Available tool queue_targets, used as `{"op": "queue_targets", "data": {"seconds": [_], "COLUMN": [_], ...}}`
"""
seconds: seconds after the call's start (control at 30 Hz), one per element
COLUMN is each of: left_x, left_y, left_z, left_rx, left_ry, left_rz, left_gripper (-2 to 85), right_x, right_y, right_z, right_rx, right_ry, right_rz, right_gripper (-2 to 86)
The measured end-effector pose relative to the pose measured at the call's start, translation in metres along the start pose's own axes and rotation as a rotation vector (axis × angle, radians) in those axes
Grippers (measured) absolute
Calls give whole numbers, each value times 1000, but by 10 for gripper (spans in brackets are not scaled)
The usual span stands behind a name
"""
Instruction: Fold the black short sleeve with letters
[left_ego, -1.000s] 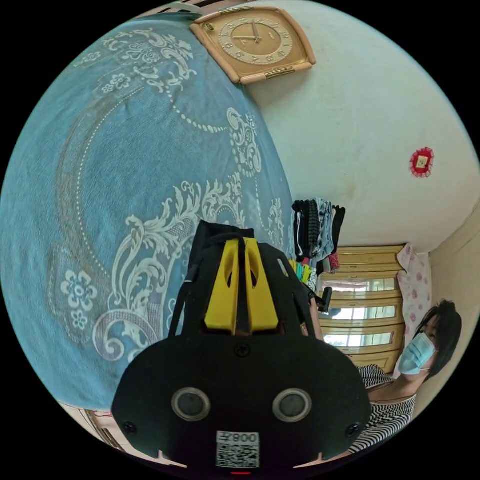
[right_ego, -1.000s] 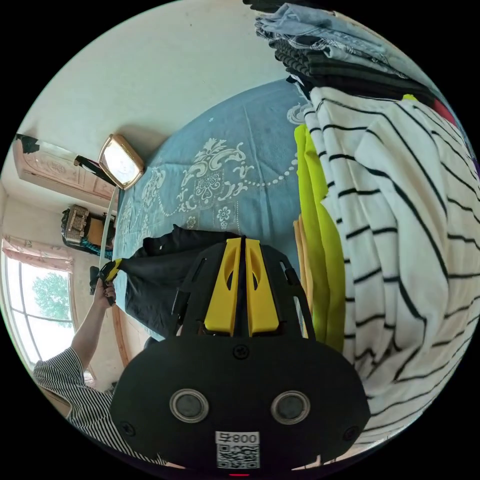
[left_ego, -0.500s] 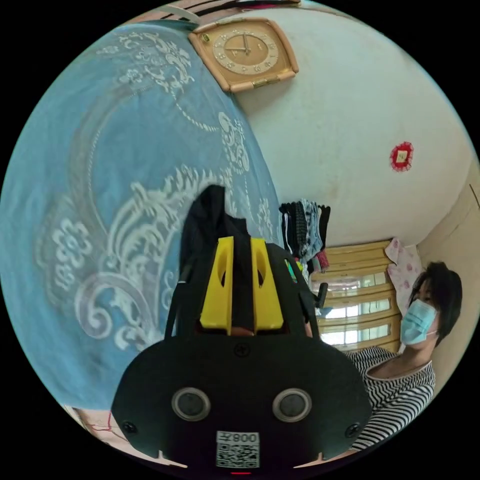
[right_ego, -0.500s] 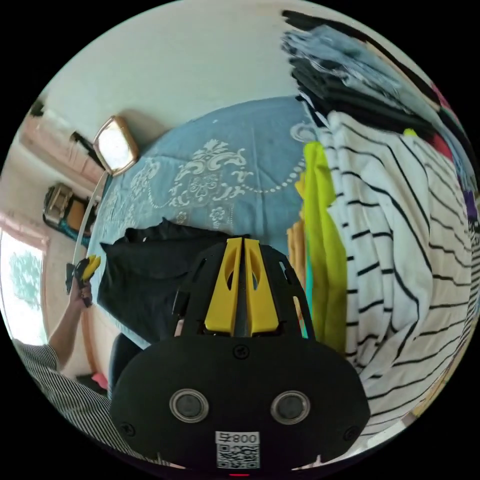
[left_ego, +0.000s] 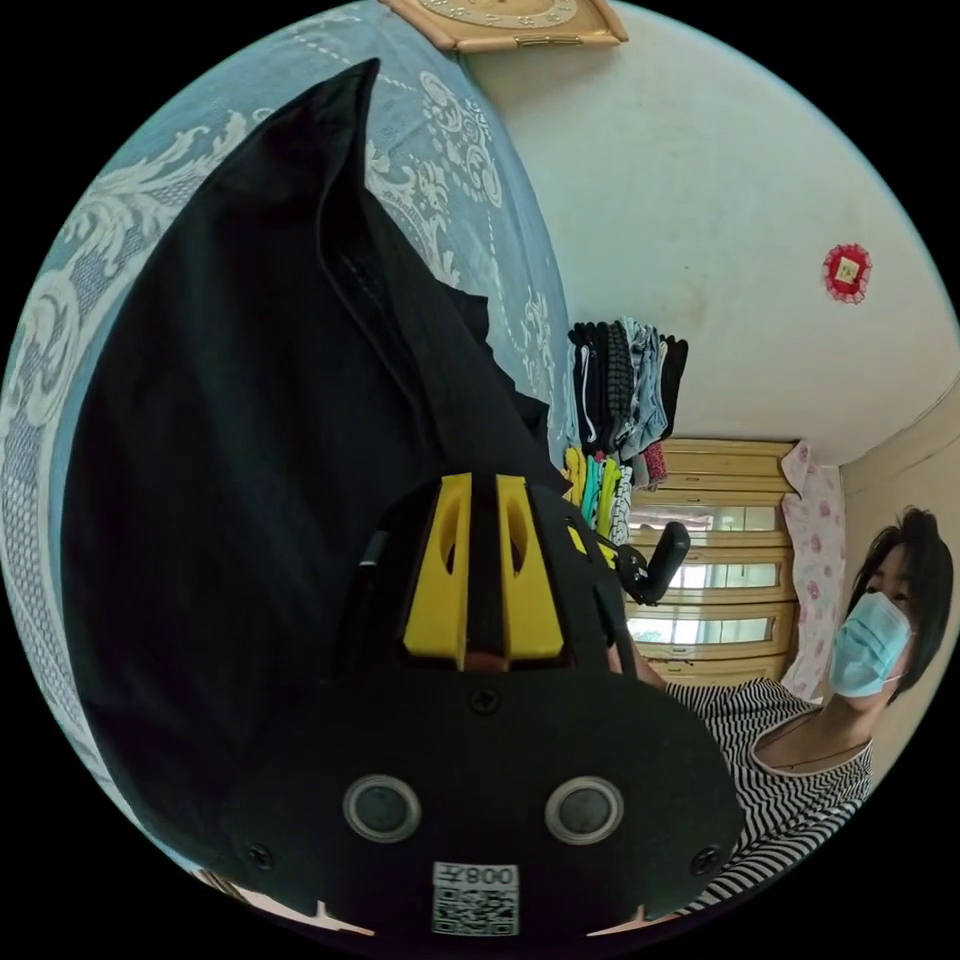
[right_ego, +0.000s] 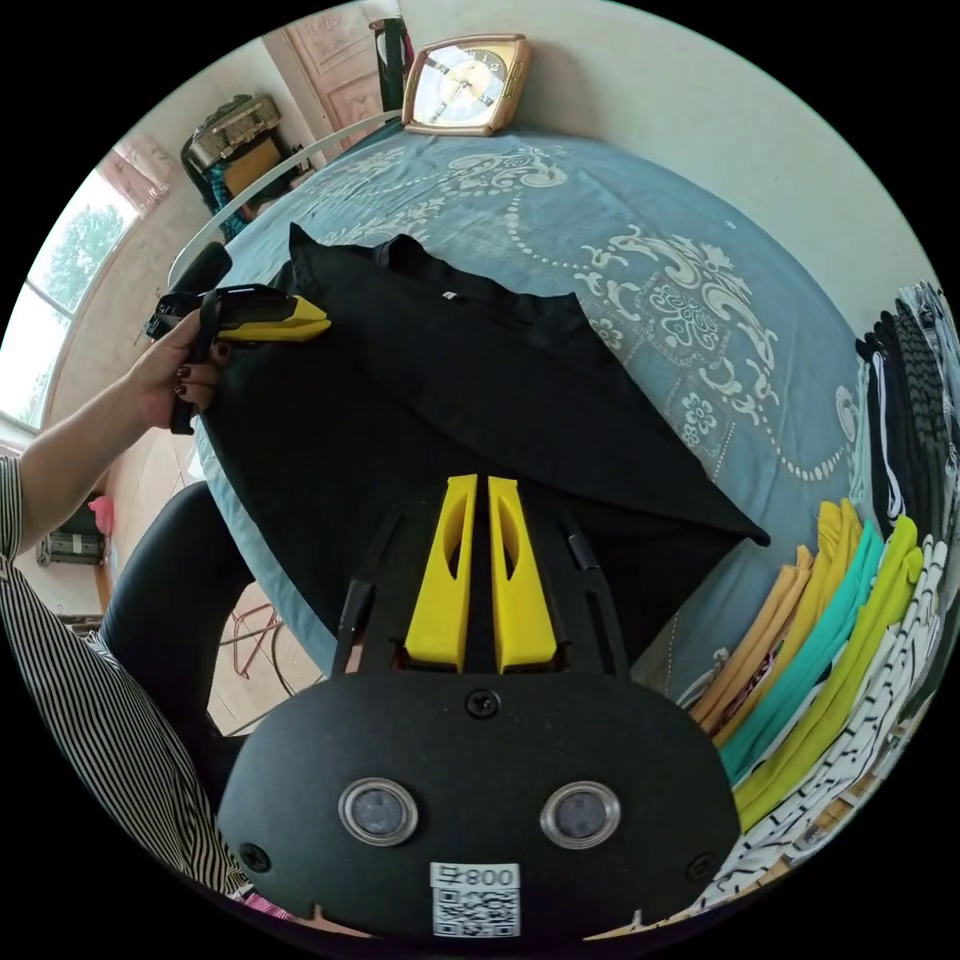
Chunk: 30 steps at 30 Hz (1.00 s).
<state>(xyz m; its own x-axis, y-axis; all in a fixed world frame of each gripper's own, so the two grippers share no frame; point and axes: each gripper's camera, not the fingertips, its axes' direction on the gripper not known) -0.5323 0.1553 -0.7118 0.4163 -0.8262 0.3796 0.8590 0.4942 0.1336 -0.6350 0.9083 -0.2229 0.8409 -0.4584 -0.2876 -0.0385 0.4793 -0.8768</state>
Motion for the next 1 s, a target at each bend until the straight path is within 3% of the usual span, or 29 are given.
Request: {"op": "queue_targets", "data": {"seconds": [0.3, 0.5, 0.73, 1.0], "left_x": [2, 28, 45, 53], "left_y": [-44, -72, -43, -36], "left_z": [36, 52, 129, 162], "left_rx": [27, 89, -239, -266], "left_ry": [13, 79, -144, -348], "left_rz": [19, 144, 263, 361], "left_gripper": [3, 2, 10, 37], "right_x": [-26, -28, -71, -164], "right_y": [-54, -98, -108, -81], "right_z": [-6, -28, -38, -27], "right_rx": [46, 131, 165, 97], "right_ry": [40, 49, -25, 209], "right_rz": [27, 81, 58, -207], "right_gripper": [-4, -4, 2, 58]}}
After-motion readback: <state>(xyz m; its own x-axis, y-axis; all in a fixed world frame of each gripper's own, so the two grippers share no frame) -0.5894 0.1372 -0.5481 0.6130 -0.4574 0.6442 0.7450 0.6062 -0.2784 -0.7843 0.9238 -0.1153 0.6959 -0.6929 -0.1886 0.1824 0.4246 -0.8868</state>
